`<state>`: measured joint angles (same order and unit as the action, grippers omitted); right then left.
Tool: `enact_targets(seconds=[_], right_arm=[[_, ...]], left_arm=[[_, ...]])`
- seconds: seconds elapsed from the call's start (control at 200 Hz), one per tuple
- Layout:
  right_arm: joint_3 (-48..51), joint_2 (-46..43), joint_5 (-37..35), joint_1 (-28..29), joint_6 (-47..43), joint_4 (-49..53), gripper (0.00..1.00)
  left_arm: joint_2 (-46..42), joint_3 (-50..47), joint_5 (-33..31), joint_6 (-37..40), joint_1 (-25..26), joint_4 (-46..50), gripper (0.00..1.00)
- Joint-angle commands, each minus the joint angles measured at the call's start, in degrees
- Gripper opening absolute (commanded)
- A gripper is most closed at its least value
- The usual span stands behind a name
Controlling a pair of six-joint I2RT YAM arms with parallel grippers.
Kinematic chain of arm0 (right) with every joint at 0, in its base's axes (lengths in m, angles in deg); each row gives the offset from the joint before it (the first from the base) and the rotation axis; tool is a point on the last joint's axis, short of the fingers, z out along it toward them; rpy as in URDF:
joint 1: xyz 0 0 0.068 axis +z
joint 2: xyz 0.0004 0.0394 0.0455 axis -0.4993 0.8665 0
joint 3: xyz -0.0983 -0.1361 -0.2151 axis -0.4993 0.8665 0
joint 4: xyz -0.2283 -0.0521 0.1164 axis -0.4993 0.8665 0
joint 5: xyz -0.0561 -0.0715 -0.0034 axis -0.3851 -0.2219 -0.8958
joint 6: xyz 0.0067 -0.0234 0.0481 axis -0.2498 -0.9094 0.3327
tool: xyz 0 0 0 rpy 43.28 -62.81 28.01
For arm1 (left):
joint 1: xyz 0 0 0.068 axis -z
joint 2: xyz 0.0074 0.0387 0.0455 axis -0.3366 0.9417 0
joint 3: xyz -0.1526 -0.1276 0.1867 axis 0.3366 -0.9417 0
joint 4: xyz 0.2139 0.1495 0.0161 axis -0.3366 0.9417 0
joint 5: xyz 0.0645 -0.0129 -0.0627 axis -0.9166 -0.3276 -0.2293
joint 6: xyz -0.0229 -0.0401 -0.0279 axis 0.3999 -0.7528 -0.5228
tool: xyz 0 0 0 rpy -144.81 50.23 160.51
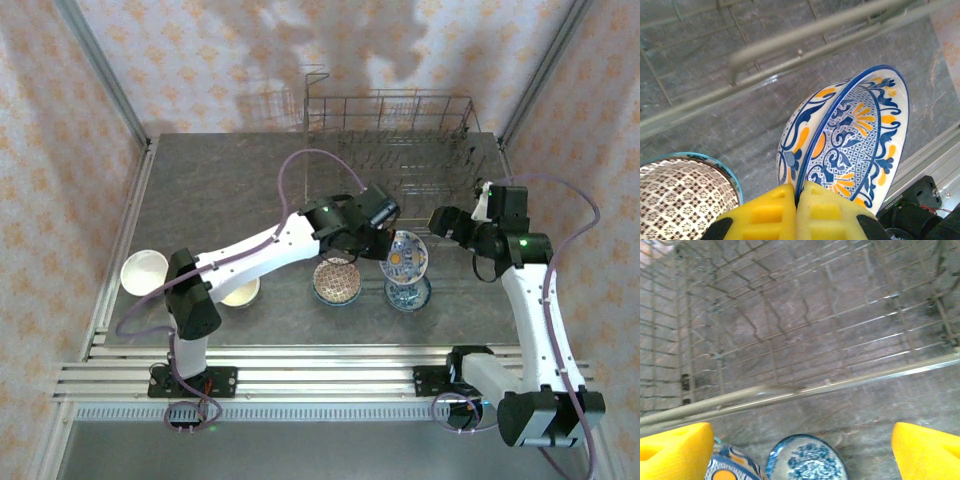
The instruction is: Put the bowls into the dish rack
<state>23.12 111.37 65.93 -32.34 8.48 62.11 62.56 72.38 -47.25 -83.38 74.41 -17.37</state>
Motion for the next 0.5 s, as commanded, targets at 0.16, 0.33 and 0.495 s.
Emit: enact_targets(seconds=[0.16,0.33,0.495], right_arm=[[-0.05,-1.29,13.89,0.33,-1.13,-2.5,0.81],[1.79,-2.27,21.75,0.33,-1.16,-5.04,0.67],[3.13,-2.14,21.9,0.29,-2.22,-5.88,0.58]], left_arm=[[-4.67,4.57,2.71,2.68,-3.23,0.51,0.0],[-4.91,6.25,3.1,2.97,-4.46,1.1,0.0],[-4.53,7.53,3.7,2.97,-5.24,1.06,0.0]])
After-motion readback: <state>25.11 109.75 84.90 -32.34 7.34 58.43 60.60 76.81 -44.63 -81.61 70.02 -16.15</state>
